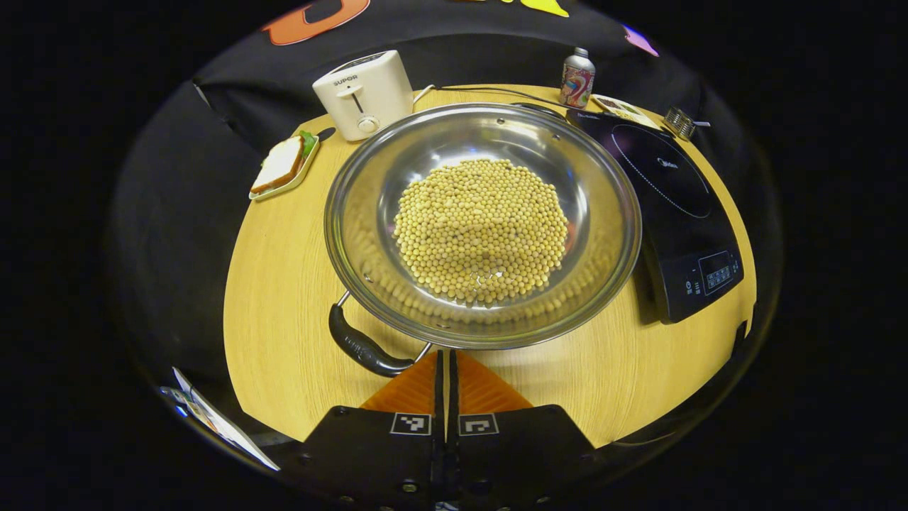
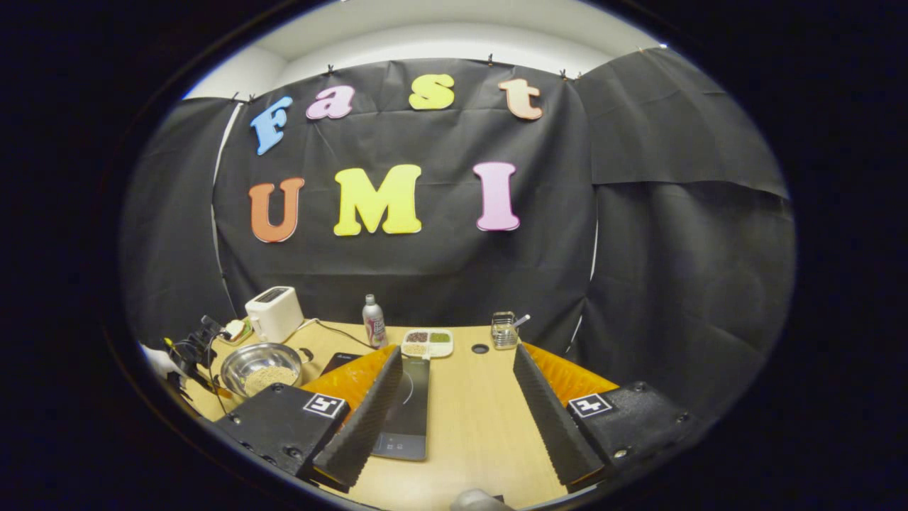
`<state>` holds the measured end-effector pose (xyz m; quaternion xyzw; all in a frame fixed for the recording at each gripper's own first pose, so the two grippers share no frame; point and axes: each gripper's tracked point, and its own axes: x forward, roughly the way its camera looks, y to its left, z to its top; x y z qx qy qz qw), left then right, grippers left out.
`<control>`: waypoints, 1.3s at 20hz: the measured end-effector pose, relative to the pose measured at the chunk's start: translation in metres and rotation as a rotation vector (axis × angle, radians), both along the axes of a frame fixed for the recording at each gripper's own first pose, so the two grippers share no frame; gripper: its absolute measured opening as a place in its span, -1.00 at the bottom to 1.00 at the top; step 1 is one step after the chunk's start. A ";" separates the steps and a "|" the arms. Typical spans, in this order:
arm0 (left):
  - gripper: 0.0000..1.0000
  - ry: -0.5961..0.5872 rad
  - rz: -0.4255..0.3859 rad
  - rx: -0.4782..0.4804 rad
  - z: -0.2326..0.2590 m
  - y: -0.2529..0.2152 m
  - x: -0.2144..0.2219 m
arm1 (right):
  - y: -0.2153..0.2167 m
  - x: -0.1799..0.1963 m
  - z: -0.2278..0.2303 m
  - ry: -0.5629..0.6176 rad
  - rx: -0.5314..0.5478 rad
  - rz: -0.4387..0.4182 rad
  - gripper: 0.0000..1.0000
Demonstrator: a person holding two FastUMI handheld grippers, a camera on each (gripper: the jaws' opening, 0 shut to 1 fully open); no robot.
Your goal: First push the handle of the pot to place it horizontally, then grasp the pot with both hands and set it on the induction cooktop.
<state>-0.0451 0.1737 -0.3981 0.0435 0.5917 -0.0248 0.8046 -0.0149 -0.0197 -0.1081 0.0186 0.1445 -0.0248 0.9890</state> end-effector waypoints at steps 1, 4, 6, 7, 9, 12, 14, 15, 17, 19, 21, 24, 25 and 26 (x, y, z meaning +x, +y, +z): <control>-1.00 -0.001 0.006 0.002 -0.001 0.005 0.001 | 0.001 0.000 -0.001 0.002 -0.001 0.002 0.93; -0.81 -0.007 0.040 0.003 -0.003 0.017 0.007 | 0.003 0.002 -0.005 0.015 -0.006 0.010 0.94; -1.00 -0.003 0.061 -0.002 -0.005 0.023 0.011 | 0.002 0.002 -0.006 0.018 -0.009 0.011 0.98; -0.81 -0.002 0.067 -0.002 -0.005 0.026 0.013 | 0.002 0.002 -0.005 0.019 -0.009 0.010 0.93; -1.00 -0.003 0.077 0.000 -0.007 0.033 0.017 | 0.000 0.002 -0.004 0.017 -0.012 0.004 0.93; -1.00 -0.003 0.089 0.007 -0.008 0.043 0.021 | -0.002 0.002 -0.005 0.020 -0.012 -0.001 0.93; -1.00 -0.004 0.099 0.019 -0.010 0.051 0.024 | -0.002 0.003 -0.007 0.025 -0.014 -0.004 0.93; -1.00 -0.005 0.106 0.024 -0.011 0.056 0.026 | -0.002 0.003 -0.007 0.028 -0.013 -0.004 0.99; -1.00 -0.006 0.125 0.033 -0.012 0.067 0.029 | -0.002 0.002 -0.007 0.030 -0.016 -0.007 0.94; -1.00 -0.008 0.146 0.018 -0.010 0.071 0.030 | -0.002 0.002 -0.005 0.030 -0.021 -0.010 0.99; -1.00 -0.011 0.159 0.014 -0.011 0.075 0.034 | -0.002 0.001 -0.005 0.031 -0.026 -0.014 0.93; -1.00 -0.012 0.168 0.015 -0.013 0.084 0.042 | -0.002 0.000 -0.006 0.038 -0.024 -0.016 0.93; -1.00 -0.012 0.175 0.012 -0.013 0.086 0.045 | -0.001 -0.001 -0.006 0.041 -0.022 -0.017 0.93; -1.00 -0.012 0.185 0.006 -0.014 0.089 0.047 | -0.001 -0.001 -0.007 0.044 -0.023 -0.019 0.94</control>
